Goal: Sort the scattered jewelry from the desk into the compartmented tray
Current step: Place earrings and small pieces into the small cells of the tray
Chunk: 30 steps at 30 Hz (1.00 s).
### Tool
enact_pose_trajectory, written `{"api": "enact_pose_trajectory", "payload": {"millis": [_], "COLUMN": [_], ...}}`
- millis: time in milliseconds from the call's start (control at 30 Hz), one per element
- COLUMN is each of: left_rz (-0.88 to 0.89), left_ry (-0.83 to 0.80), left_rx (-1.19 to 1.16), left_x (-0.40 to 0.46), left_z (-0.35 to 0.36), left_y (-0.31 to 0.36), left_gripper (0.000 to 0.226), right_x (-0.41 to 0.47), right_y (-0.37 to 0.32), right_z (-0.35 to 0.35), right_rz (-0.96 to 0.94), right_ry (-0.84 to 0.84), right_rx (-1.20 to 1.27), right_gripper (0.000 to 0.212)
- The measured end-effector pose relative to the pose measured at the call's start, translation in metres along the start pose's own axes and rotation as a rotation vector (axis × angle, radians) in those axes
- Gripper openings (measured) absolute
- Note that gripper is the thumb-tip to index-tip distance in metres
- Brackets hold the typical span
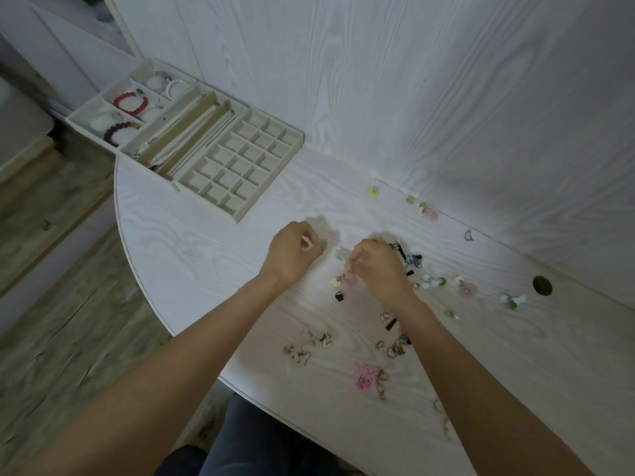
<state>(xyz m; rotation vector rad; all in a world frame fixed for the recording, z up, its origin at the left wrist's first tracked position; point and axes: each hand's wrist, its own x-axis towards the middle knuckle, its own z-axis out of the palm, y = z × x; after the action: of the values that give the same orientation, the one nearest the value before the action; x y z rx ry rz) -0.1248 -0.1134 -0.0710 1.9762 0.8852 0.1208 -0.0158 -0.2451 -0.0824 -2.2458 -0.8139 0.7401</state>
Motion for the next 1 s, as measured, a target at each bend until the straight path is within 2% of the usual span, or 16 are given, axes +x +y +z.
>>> {"api": "enact_pose_trajectory", "payload": {"millis": [67, 200, 367, 433, 533, 633, 833, 1000], "left_rz": [-0.044, -0.091, -0.16, -0.204, -0.224, -0.226, -0.216, -0.236], "left_ry": [-0.016, 0.007, -0.07, -0.104, -0.137, -0.154, -0.167, -0.214], "left_rx": [-0.222, -0.437, -0.851, -1.03, -1.114, -1.155, -1.227, -1.35], "left_x": [-0.002, -0.004, -0.004, -0.001, 0.003, 0.007, 0.017, 0.026], "left_z": [-0.011, -0.032, -0.056, -0.068, -0.082, -0.093, -0.108, -0.105], "left_y": [0.006, 0.013, 0.024, 0.026, 0.028, 0.029, 0.026, 0.027], "left_gripper": [0.014, 0.013, 0.02, 0.023, 0.025, 0.027, 0.021, 0.015], "right_x": [0.0, -0.002, 0.001, 0.008, 0.018, 0.027, 0.046, 0.055], "right_y": [-0.005, -0.022, -0.05, -0.062, -0.08, -0.094, -0.11, -0.116], "right_z": [-0.008, -0.025, -0.033, -0.033, -0.032, -0.027, -0.023, -0.02], "right_rz": [0.009, 0.08, 0.082, 0.088, 0.105, 0.107, 0.136, 0.054], "right_ry": [0.01, -0.017, -0.142, -0.193, -0.267, -0.312, -0.337, -0.283], "right_rx": [0.167, 0.494, 0.932, 1.109, 1.26, 1.279, 1.258, 0.881], "right_gripper": [0.005, 0.006, 0.029, 0.026, 0.019, 0.013, 0.021, 0.018]}}
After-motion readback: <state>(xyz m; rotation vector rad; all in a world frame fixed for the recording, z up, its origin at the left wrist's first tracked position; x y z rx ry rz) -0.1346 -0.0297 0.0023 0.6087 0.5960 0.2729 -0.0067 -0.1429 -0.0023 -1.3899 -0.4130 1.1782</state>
